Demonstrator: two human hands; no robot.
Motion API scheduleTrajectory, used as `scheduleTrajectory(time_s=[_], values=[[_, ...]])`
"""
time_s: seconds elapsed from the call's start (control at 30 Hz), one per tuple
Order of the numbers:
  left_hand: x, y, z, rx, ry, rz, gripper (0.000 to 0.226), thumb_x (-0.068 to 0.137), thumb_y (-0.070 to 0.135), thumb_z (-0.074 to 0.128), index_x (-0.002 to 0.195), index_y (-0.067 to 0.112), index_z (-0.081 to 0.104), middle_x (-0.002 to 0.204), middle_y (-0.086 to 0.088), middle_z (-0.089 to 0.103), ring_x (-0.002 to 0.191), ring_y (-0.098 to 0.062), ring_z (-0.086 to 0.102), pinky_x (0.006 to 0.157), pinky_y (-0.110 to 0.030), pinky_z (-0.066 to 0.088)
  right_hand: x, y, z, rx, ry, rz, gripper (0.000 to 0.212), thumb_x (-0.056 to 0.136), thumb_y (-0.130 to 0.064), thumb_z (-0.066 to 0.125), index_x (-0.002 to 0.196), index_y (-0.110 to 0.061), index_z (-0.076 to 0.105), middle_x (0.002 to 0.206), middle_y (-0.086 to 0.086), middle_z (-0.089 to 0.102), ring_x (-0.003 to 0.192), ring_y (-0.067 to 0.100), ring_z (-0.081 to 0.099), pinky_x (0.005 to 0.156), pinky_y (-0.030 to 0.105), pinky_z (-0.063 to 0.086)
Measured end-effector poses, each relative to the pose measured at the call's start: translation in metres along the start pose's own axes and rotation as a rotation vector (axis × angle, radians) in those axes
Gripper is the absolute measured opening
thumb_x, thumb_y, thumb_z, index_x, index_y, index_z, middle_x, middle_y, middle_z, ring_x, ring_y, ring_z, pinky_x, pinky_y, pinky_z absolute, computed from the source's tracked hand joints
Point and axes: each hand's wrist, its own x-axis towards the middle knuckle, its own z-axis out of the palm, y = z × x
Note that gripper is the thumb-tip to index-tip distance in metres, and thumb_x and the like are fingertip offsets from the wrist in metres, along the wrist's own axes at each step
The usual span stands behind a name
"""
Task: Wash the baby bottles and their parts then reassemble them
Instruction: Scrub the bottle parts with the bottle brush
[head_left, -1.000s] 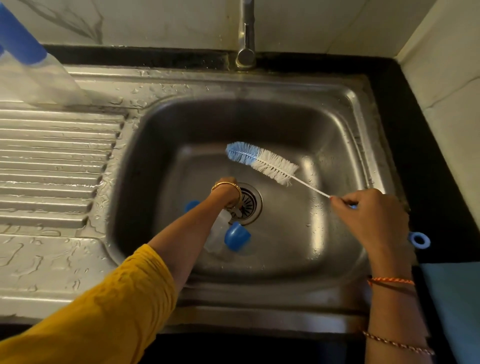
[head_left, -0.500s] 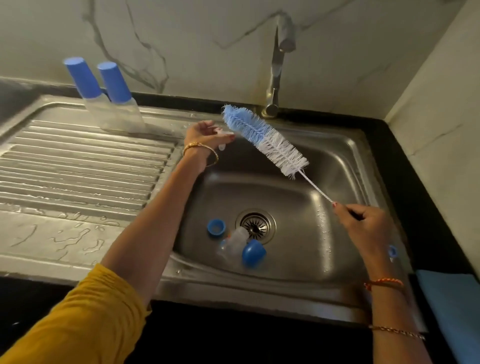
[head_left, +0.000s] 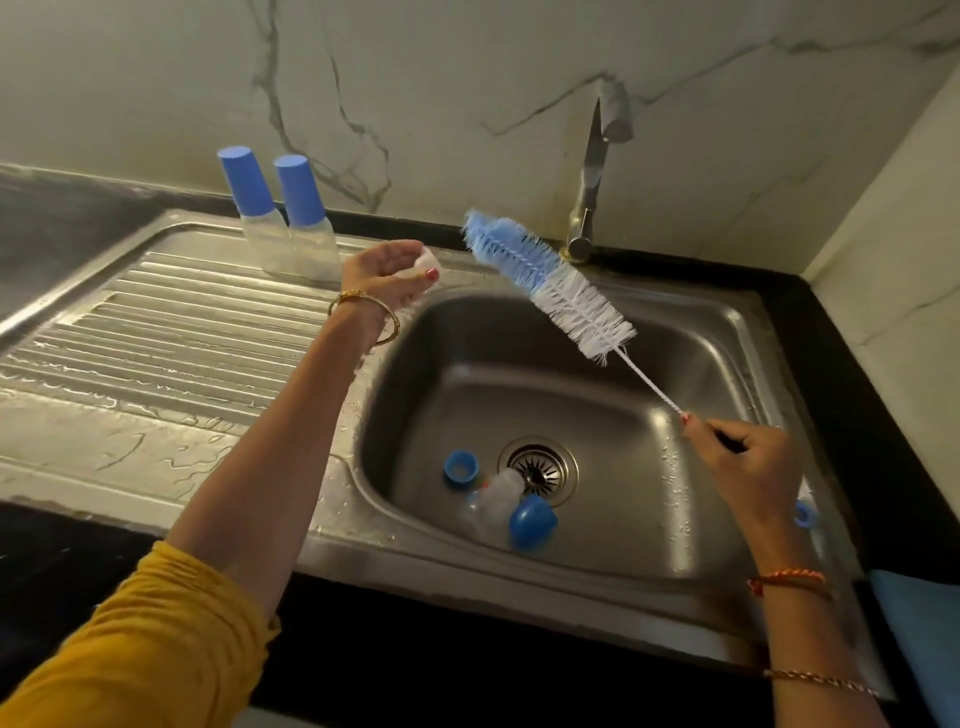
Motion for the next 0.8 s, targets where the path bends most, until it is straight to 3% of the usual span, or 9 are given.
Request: scheduleTrajectory(time_s=[0.1, 0.23, 0.33, 0.5, 0.6, 0.67, 0.8], values=[[0.001, -0.002, 0.003, 0.029, -0.021, 0.049, 0.036, 0.082, 0.004, 0.066, 0.118, 0.002, 0.06, 0.087, 0.002, 0.064, 0.067, -0.002, 0.062, 0.063, -0.012, 0.051, 0.0, 0.0, -0.001, -0.019, -0.037, -0.006, 0.013, 0.078, -0.017, 0.072, 0.069, -0.009, 0.073, 0.045, -0.013, 0.054, 0.053, -0.004, 0.056, 0.045, 0.008, 0.035], [0.007, -0.002, 0.01, -0.102, -0.032, 0.01, 0.026, 0.086, 0.007, 0.062, 0.111, 0.009, 0.062, 0.066, 0.009, 0.067, 0.066, -0.007, 0.056, 0.061, -0.014, 0.049, 0.0, 0.002, -0.001, -0.032, -0.065, -0.013, 0.008, 0.078, -0.021, 0.072, 0.071, -0.017, 0.073, 0.047, -0.022, 0.058, 0.054, -0.004, 0.057, 0.046, 0.008, 0.035], [0.007, 0.005, 0.018, -0.242, -0.021, -0.118, 0.005, 0.088, 0.005, 0.058, 0.089, 0.006, 0.063, 0.058, 0.006, 0.066, 0.066, -0.01, 0.058, 0.058, -0.015, 0.051, -0.001, 0.001, 0.0, -0.06, -0.076, -0.028, 0.006, 0.077, -0.023, 0.073, 0.075, -0.017, 0.075, 0.049, -0.016, 0.06, 0.057, 0.009, 0.062, 0.049, 0.015, 0.041], [0.011, 0.011, 0.026, -0.359, -0.03, -0.217, 0.013, 0.089, 0.001, 0.054, 0.081, 0.009, 0.059, 0.084, -0.006, 0.057, 0.082, -0.015, 0.056, 0.073, -0.023, 0.051, 0.0, 0.002, -0.001, -0.073, -0.065, -0.04, 0.01, 0.077, -0.021, 0.074, 0.08, -0.011, 0.075, 0.06, -0.009, 0.065, 0.066, -0.005, 0.061, 0.052, 0.01, 0.043], [0.015, 0.008, 0.028, -0.273, -0.108, -0.192, 0.014, 0.089, -0.001, 0.051, 0.08, 0.009, 0.057, 0.085, -0.007, 0.055, 0.084, -0.016, 0.055, 0.073, -0.023, 0.05, -0.001, 0.003, -0.001, -0.106, -0.07, -0.057, 0.011, 0.077, -0.021, 0.073, 0.078, -0.01, 0.075, 0.059, -0.004, 0.065, 0.069, 0.009, 0.062, 0.053, 0.02, 0.044], [0.016, 0.006, 0.031, -0.233, -0.119, -0.166, 0.014, 0.09, 0.001, 0.049, 0.079, 0.01, 0.054, 0.085, -0.006, 0.054, 0.084, -0.016, 0.055, 0.068, -0.022, 0.052, -0.001, 0.002, -0.001, -0.144, -0.066, -0.122, 0.011, 0.077, -0.022, 0.074, 0.075, -0.011, 0.075, 0.059, 0.0, 0.067, 0.058, 0.017, 0.062, 0.052, 0.025, 0.044], [0.018, 0.009, 0.037, -0.119, -0.077, -0.098, 0.03, 0.1, 0.018, 0.035, 0.075, 0.011, 0.05, 0.078, -0.003, 0.049, 0.074, -0.01, 0.053, 0.06, -0.016, 0.052, 0.0, 0.002, 0.001, -0.279, -0.033, -0.289, 0.026, 0.079, -0.034, 0.066, 0.068, -0.011, 0.074, 0.056, 0.003, 0.066, 0.049, 0.021, 0.059, 0.045, 0.031, 0.042]])
